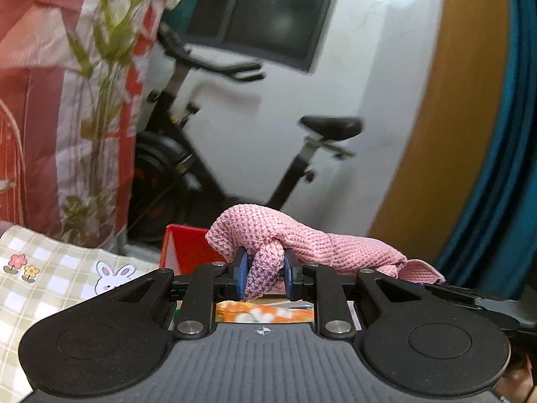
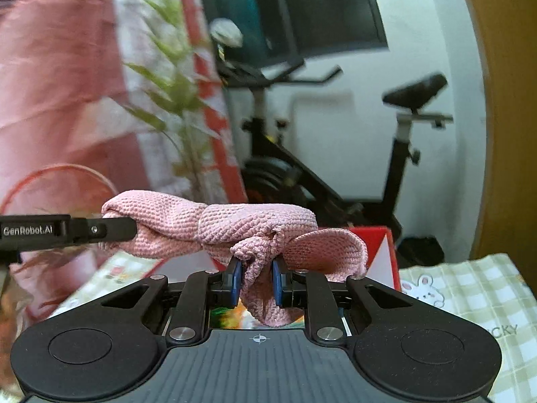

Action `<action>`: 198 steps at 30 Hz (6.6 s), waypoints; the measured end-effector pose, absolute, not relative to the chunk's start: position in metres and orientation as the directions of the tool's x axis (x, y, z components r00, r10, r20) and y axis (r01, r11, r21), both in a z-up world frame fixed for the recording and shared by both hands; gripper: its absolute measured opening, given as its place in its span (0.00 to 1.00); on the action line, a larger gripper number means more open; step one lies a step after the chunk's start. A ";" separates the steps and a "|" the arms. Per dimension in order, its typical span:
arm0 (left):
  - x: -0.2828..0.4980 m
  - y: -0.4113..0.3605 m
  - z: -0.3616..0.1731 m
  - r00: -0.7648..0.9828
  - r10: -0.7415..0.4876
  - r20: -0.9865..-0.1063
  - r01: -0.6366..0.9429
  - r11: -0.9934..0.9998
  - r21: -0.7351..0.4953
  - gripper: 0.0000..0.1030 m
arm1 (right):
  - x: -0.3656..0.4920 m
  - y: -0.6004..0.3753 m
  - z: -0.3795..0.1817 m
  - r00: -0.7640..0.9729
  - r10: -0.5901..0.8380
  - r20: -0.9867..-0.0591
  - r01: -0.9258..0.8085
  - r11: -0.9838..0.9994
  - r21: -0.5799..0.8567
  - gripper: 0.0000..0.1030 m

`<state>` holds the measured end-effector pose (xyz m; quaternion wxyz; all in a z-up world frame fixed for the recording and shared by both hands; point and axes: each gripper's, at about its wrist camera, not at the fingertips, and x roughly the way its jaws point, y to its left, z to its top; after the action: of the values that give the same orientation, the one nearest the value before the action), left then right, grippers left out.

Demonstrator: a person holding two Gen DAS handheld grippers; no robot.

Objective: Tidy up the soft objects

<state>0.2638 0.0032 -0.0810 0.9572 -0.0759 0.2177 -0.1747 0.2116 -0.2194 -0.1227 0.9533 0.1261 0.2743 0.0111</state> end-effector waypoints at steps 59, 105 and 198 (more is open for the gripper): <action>0.148 0.025 -0.189 0.651 -0.402 -0.644 0.270 0.915 -0.298 0.54 | 0.060 -0.155 -0.190 0.711 0.181 -0.680 0.005 0.965 0.262 0.31; 0.131 0.026 -0.244 0.599 -0.440 -0.669 0.277 0.898 -0.342 0.36 | 0.035 -0.153 -0.243 0.682 0.080 -0.727 0.100 0.975 0.200 0.60; 0.220 0.043 -0.113 0.778 -0.342 -0.527 0.298 0.939 -0.169 0.78 | 0.176 -0.212 -0.154 0.849 0.035 -0.527 0.066 0.983 0.172 0.58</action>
<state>0.2197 0.0429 -0.1130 0.9421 -0.0378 0.2866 -0.1699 0.1763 -0.2123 -0.1541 0.9572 0.0921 0.2742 -0.0082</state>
